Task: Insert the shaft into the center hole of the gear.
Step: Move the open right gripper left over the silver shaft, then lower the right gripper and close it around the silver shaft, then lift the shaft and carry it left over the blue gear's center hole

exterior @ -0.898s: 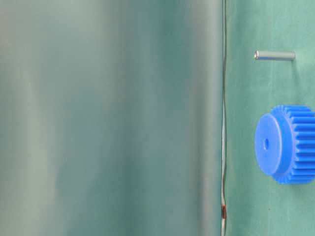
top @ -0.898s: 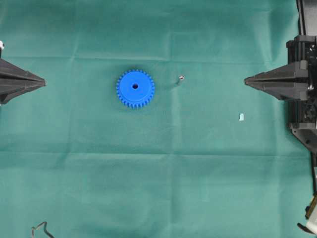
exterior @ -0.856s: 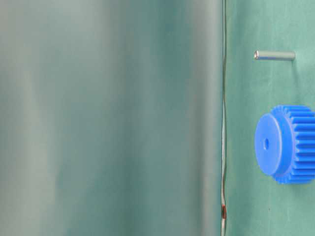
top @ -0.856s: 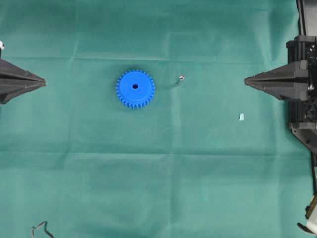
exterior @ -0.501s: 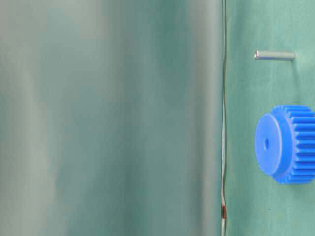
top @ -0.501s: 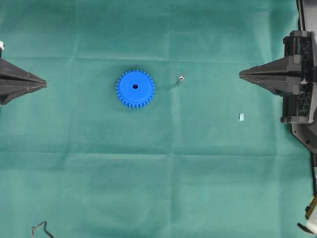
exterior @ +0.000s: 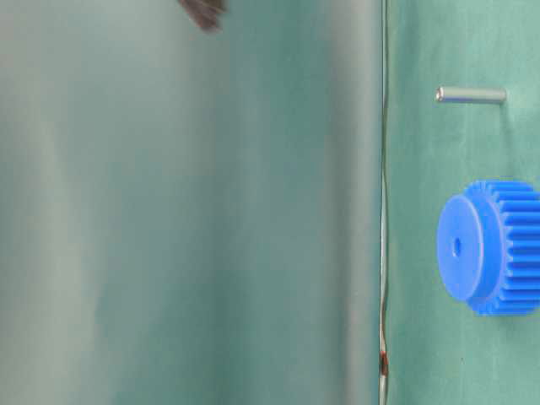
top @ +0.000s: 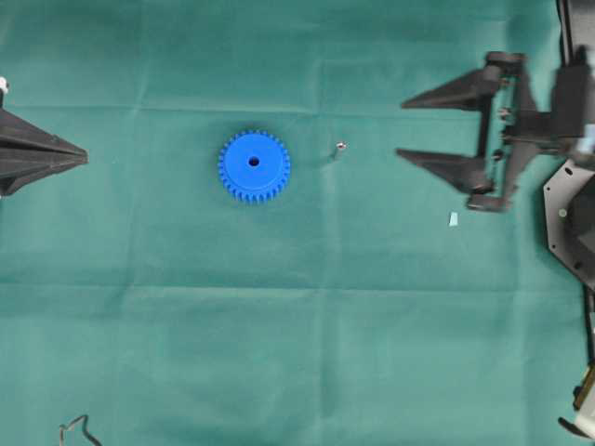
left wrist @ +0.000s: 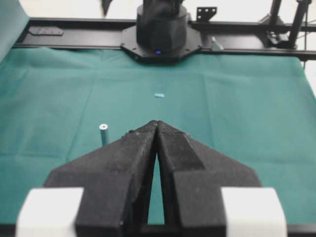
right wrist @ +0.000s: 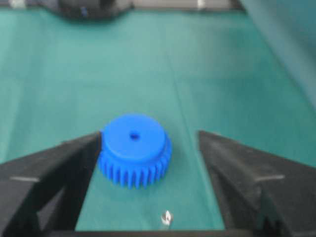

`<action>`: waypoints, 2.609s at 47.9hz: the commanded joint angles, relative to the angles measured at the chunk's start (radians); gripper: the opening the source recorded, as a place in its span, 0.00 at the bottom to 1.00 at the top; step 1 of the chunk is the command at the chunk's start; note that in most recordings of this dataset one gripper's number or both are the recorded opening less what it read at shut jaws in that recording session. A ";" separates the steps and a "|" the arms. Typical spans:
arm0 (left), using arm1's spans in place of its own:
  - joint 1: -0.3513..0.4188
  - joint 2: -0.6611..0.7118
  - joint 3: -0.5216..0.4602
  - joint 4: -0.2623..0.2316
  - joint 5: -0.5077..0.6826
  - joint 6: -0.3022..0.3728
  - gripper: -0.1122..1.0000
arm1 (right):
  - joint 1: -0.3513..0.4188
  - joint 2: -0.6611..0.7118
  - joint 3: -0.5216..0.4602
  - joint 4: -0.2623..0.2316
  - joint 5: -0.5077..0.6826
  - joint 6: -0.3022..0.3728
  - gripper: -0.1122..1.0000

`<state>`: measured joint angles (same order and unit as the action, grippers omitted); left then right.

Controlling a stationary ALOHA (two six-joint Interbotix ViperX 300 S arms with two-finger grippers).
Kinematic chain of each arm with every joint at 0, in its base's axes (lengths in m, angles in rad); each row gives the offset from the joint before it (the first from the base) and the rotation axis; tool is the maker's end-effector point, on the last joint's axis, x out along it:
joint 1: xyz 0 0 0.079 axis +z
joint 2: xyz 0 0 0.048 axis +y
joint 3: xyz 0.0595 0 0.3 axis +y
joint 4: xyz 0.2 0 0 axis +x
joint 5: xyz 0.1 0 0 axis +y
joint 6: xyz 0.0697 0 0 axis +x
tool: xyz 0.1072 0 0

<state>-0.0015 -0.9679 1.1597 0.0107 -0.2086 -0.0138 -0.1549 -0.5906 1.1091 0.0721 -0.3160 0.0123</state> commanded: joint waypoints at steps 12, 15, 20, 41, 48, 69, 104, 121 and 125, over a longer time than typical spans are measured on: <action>-0.002 0.006 -0.025 0.003 -0.005 0.002 0.10 | -0.054 0.321 -0.074 0.040 -0.120 0.002 0.88; 0.000 0.006 -0.025 0.003 -0.005 0.002 0.10 | -0.058 0.368 -0.084 0.049 -0.135 0.002 0.88; -0.002 0.006 -0.025 0.003 -0.003 0.002 0.10 | -0.060 0.437 -0.098 0.067 -0.150 0.002 0.88; -0.002 0.008 -0.025 0.003 0.000 0.002 0.10 | -0.058 0.597 -0.110 0.127 -0.192 0.005 0.87; -0.002 0.008 -0.025 0.003 0.002 0.002 0.10 | -0.058 0.604 -0.109 0.127 -0.192 0.005 0.85; -0.002 0.008 -0.025 0.003 0.005 0.002 0.10 | -0.037 0.604 -0.104 0.117 -0.181 0.000 0.25; -0.002 0.008 -0.025 0.003 0.012 -0.002 0.10 | -0.046 0.313 -0.161 0.117 0.147 -0.037 0.25; -0.002 0.008 -0.025 0.003 0.012 -0.003 0.10 | -0.046 0.333 -0.175 0.117 0.153 -0.037 0.25; -0.002 0.008 -0.025 0.003 0.012 -0.003 0.10 | -0.043 0.344 -0.186 0.117 0.152 -0.037 0.25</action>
<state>-0.0015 -0.9679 1.1597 0.0123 -0.1917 -0.0153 -0.1994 -0.2470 0.9541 0.1871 -0.1611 -0.0245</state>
